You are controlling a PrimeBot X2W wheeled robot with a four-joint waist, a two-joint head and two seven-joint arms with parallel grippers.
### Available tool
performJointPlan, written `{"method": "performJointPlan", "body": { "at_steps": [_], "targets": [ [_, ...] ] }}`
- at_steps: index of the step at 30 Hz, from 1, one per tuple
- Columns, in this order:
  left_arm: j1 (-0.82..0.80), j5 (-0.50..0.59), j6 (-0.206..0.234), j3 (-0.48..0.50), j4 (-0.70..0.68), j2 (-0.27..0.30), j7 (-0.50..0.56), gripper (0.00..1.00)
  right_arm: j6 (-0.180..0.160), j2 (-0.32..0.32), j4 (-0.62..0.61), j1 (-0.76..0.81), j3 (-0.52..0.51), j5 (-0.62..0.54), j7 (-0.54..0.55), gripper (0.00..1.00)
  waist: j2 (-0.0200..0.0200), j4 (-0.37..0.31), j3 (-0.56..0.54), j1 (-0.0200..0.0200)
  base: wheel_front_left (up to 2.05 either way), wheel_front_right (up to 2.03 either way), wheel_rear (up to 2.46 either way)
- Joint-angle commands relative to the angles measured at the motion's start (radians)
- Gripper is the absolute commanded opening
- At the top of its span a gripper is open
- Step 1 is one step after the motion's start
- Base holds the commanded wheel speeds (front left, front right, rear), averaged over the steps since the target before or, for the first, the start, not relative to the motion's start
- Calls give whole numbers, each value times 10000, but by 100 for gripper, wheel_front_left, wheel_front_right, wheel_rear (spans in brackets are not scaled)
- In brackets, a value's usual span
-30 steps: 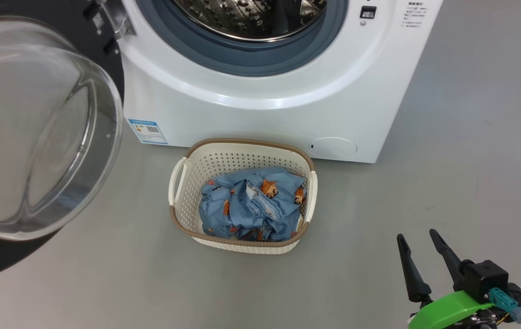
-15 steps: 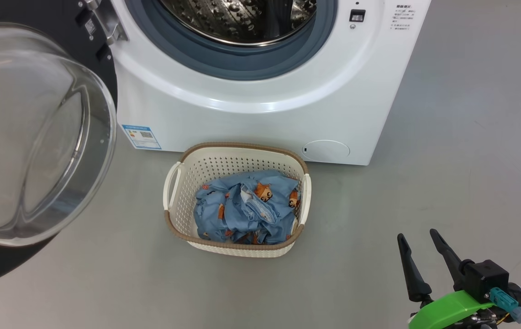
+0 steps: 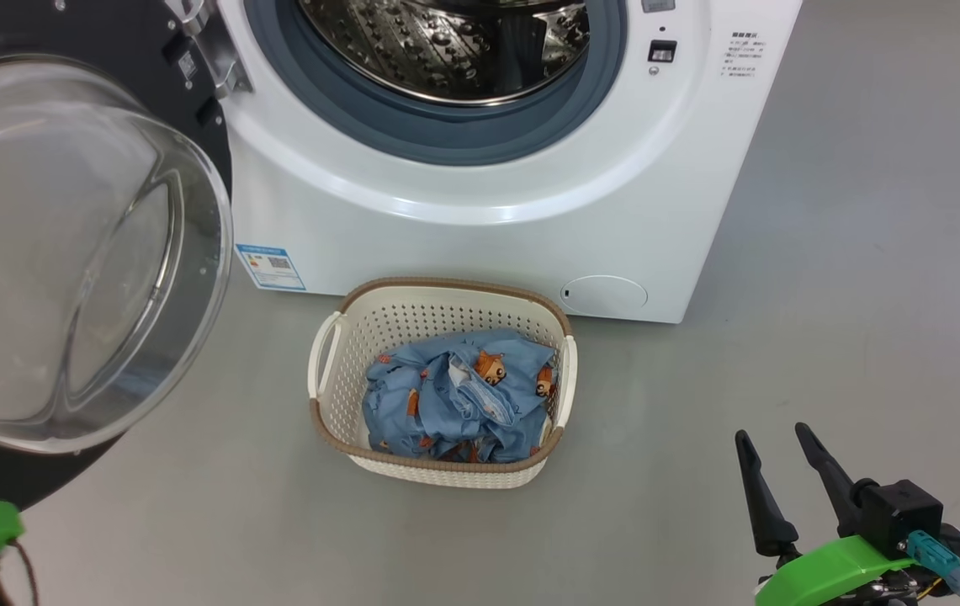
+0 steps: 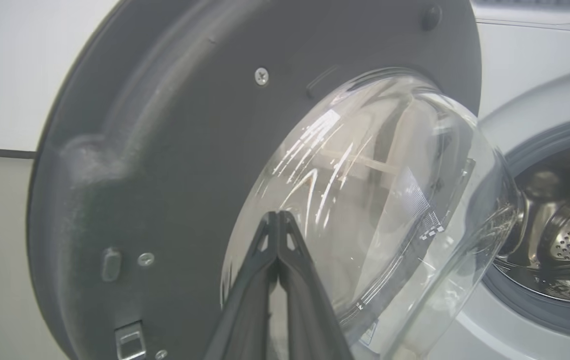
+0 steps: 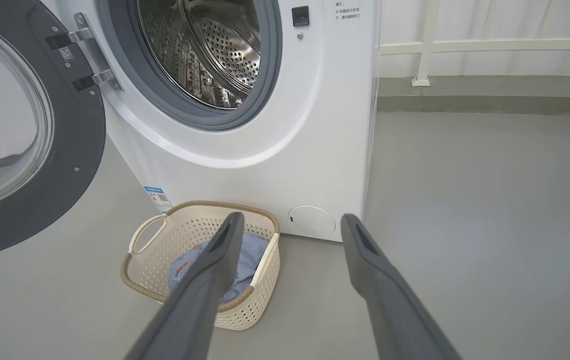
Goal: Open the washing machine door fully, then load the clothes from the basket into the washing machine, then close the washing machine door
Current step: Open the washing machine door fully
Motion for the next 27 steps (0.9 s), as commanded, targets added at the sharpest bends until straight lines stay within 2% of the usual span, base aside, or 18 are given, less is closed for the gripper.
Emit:
{"method": "performJointPlan", "body": {
  "at_steps": [1,3,5,6,7,8,16,27],
  "targets": [
    [222,19,-21,-152,-543,255,-59,0,25,-31,-234,-73,226,66,-76,100,0,-9,-58,0,0,0,0],
    [315,-12,-23,-355,-663,227,-59,0,25,-31,-238,-67,234,76,-76,100,0,-21,-76,0,0,0,0],
    [572,16,-24,-980,-908,192,-59,0,25,-31,-262,-44,252,97,-76,100,0,-52,-112,0,0,0,0],
    [697,-50,-25,-1330,-1027,179,-59,9,25,-31,-272,-29,258,101,-76,100,0,-70,-127,0,0,0,0],
    [812,-140,-25,-1544,-1145,168,-59,49,25,-31,-279,-17,257,105,-76,100,0,-89,-143,0,0,0,0],
    [933,-206,-26,-1708,-1234,159,-59,100,25,-31,-287,-4,260,108,-76,100,0,-122,-169,0,0,0,0],
    [1573,-415,-27,-2583,-1613,133,-59,100,25,-31,-369,72,294,144,-76,100,0,-563,-349,0,0,0,0],
    [2280,-473,-28,-3632,-1847,125,-59,100,25,-31,-640,305,247,157,-76,100,0,-1581,-621,0,0,0,0]
  ]
}}
